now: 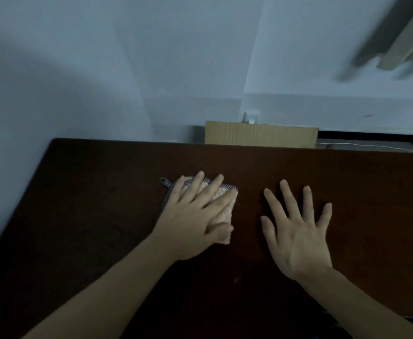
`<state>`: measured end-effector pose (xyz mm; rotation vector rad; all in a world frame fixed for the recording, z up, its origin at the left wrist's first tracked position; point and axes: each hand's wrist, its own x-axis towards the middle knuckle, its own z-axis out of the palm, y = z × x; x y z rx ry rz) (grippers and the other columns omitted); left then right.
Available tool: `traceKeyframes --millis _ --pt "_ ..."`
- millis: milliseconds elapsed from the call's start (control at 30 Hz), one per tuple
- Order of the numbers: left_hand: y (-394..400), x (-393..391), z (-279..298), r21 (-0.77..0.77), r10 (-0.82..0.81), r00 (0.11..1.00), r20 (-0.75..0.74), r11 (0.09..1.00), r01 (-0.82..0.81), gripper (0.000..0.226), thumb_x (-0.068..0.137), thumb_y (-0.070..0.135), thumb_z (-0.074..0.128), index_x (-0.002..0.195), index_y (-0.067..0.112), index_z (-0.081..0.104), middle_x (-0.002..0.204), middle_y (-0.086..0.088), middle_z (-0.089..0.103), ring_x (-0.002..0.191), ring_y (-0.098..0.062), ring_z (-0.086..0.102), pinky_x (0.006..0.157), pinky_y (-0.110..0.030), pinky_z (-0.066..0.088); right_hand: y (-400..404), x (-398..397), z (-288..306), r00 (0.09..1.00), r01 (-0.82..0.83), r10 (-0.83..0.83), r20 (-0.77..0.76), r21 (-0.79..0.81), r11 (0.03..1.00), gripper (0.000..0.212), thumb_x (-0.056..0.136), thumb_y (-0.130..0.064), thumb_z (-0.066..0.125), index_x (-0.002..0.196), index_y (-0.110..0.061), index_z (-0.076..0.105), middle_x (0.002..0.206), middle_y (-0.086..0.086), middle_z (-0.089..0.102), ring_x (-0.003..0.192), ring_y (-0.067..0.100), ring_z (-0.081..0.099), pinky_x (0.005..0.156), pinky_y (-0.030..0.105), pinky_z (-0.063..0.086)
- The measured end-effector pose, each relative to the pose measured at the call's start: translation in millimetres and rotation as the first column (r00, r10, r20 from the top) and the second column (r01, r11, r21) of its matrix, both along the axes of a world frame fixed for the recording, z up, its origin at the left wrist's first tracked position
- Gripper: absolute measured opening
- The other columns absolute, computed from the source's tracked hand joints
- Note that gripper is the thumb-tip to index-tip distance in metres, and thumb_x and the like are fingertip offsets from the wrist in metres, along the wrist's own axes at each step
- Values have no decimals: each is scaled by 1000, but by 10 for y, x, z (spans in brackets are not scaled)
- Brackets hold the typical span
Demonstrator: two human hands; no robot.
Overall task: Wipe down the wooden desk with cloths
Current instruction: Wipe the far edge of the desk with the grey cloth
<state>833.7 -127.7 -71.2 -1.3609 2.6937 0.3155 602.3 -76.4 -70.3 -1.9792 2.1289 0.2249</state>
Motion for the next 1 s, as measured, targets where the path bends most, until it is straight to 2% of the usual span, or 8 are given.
traceKeyframes --millis 167,300,433,600,733,800,900,1000 --pt "-489 109 8 22 127 991 33 991 -128 73 90 82 1 154 52 -16 166 12 -21 154 -24 -21 122 -54 -15 7 -28 6 1000 0 0 -1 11 1000 75 90 -62 -10 161 -39 5 169 -3 -10 154 38 -14 119 69 -4" --pt "-821 37 -1 17 308 951 42 951 -309 71 93 77 9 156 50 -12 168 9 -18 155 -27 -17 121 -55 -14 22 -19 1 1000 -2 3 20 -30 1000 71 95 -61 -3 160 -37 14 170 -1 -1 154 39 -7 118 71 -1" --pt "-724 -32 10 3 350 936 36 937 -350 68 97 73 8 157 48 -11 169 7 -18 154 -28 -18 121 -56 -15 21 -30 -14 999 -5 6 38 -28 1000 71 94 -61 -5 160 -39 8 170 -2 -5 154 38 -13 118 70 -4" --pt "-34 -56 86 41 203 979 16 978 -204 68 99 71 11 155 48 -18 164 10 -27 153 -26 -24 120 -52 -19 18 -21 -6 1000 -13 13 29 -11 1000 74 92 -61 -8 161 -38 7 170 -2 -7 154 39 -13 118 70 -4" --pt "441 129 14 31 -44 999 16 999 43 68 100 73 13 160 45 0 170 8 -5 156 -27 -11 122 -53 -9 19 -21 3 1000 -6 6 24 -10 1000 76 91 -61 -10 161 -38 6 170 -2 -8 154 39 -13 118 70 -3" --pt "409 242 10 26 -86 996 32 996 85 69 97 77 11 159 49 -1 169 11 -8 156 -24 -13 122 -52 -10 27 -29 -1 1000 -3 3 18 -8 1000 76 90 -61 -11 161 -39 4 170 -2 -10 154 39 -15 118 70 -4" --pt "123 262 43 52 110 993 48 992 -113 70 90 80 1 152 55 -18 164 16 -24 153 -22 -23 121 -50 -17 18 -37 -2 1000 -5 5 11 -2 1000 76 88 -61 -13 160 -40 -2 169 -3 -15 153 38 -19 118 69 -6" --pt "-131 165 17 12 335 940 60 942 -336 70 94 76 7 156 51 -12 167 12 -20 155 -26 -17 121 -53 -13 10 -34 -7 1000 -4 4 24 -22 1000 75 88 -61 -12 160 -40 -1 170 -3 -13 153 38 -18 118 70 -6"
